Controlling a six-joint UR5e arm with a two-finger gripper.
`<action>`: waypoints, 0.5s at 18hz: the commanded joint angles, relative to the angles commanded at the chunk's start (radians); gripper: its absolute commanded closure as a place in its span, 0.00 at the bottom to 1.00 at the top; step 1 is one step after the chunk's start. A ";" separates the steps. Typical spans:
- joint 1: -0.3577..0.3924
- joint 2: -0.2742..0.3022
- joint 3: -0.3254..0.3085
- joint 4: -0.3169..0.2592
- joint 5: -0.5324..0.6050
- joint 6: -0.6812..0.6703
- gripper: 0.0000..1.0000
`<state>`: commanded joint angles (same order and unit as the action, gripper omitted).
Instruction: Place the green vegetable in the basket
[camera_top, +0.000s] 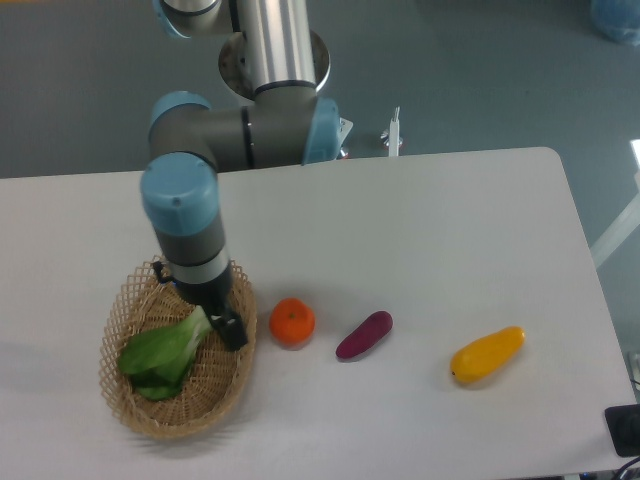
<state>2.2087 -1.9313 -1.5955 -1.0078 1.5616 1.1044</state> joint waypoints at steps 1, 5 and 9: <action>0.029 -0.005 0.014 0.000 -0.002 0.027 0.00; 0.158 -0.026 0.071 -0.021 -0.002 0.184 0.00; 0.247 -0.069 0.118 -0.028 -0.002 0.239 0.00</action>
<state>2.4557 -2.0002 -1.4774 -1.0354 1.5601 1.3435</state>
